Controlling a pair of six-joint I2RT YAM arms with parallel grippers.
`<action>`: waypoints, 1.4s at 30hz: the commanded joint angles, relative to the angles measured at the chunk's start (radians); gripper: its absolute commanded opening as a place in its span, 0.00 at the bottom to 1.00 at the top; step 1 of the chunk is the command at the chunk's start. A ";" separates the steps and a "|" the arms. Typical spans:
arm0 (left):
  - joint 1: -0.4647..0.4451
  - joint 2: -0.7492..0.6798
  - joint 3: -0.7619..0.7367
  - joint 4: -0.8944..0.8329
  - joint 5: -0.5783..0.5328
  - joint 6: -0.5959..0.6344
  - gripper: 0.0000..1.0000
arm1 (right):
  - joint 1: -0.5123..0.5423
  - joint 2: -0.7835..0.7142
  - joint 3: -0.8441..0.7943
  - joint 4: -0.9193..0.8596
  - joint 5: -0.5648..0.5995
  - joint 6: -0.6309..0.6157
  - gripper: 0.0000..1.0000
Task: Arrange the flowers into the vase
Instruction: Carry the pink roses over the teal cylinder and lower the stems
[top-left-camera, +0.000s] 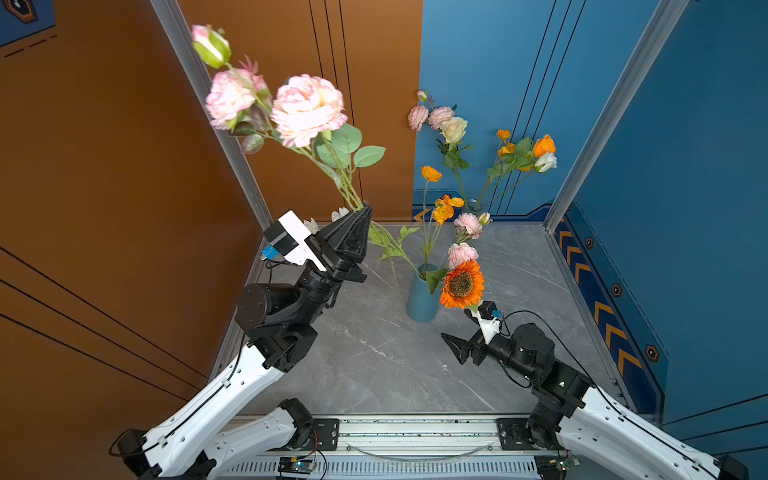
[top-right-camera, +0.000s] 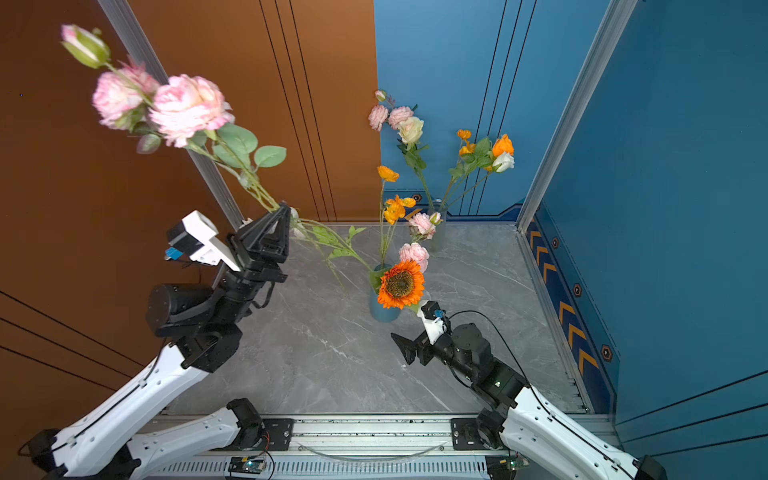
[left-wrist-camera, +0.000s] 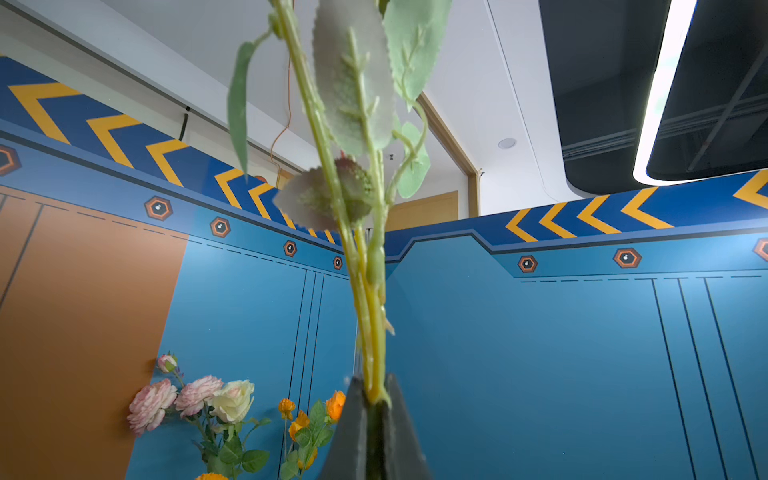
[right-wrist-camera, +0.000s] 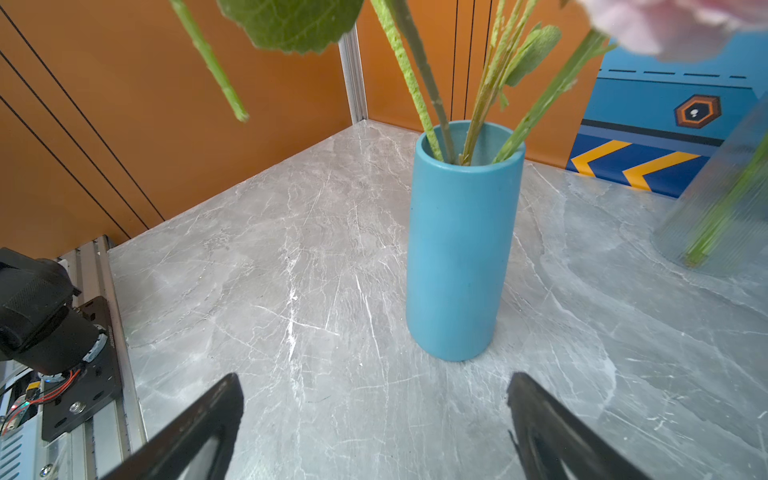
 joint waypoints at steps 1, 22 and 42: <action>-0.028 0.032 0.017 0.154 0.031 0.067 0.00 | -0.014 -0.015 0.023 0.009 -0.018 -0.023 1.00; -0.040 0.343 0.094 0.447 -0.022 0.113 0.00 | -0.094 0.011 0.002 0.049 -0.094 -0.010 1.00; 0.045 0.508 0.046 0.594 0.093 0.000 0.00 | -0.193 0.086 0.002 0.092 -0.194 0.011 1.00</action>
